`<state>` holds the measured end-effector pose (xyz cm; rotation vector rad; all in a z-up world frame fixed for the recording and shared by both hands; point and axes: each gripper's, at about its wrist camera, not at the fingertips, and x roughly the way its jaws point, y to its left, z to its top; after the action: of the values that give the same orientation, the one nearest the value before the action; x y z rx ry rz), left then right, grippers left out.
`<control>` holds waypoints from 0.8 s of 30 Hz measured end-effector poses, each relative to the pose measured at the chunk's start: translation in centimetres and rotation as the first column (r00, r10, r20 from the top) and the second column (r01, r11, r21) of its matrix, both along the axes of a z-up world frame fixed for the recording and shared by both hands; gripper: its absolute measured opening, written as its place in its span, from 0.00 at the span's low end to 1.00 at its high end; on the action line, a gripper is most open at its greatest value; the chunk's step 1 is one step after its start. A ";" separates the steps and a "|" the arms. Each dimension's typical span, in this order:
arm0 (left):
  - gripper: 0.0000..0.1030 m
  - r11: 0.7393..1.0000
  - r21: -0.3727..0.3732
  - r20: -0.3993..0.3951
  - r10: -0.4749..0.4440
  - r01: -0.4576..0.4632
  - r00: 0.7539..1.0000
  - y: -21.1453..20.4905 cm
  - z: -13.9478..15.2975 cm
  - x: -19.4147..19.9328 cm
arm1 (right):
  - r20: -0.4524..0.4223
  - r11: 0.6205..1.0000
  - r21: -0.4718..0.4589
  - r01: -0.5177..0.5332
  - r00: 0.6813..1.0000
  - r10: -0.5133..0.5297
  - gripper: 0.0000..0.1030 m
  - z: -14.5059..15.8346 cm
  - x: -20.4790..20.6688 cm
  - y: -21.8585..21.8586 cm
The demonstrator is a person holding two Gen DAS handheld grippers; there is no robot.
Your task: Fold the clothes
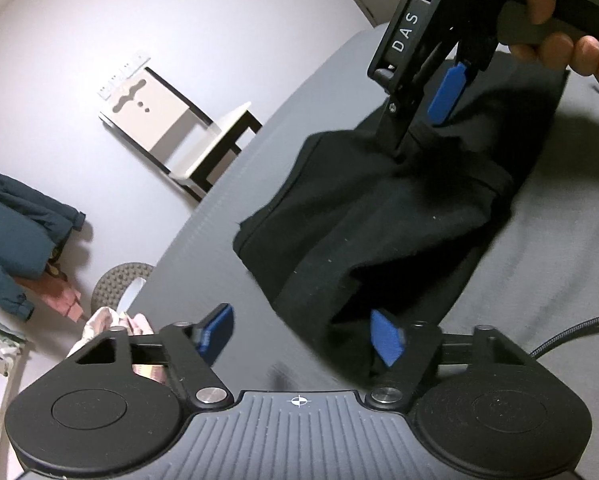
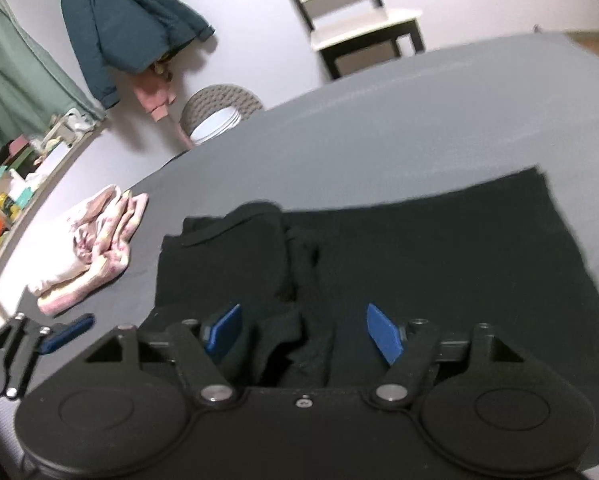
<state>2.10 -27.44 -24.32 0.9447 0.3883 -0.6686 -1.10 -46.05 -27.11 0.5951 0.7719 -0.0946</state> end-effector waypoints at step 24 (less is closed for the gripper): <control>0.30 0.922 0.292 0.190 -0.317 0.255 0.929 1.2 -3.2 -4.8 | 0.056 1.000 -0.004 -0.013 0.998 0.013 0.61 0.5 1.2 -2.4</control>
<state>-2.74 -26.22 -27.54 1.3374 0.1272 -0.7747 0.06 -48.47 -26.65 0.5863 0.7206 -0.0669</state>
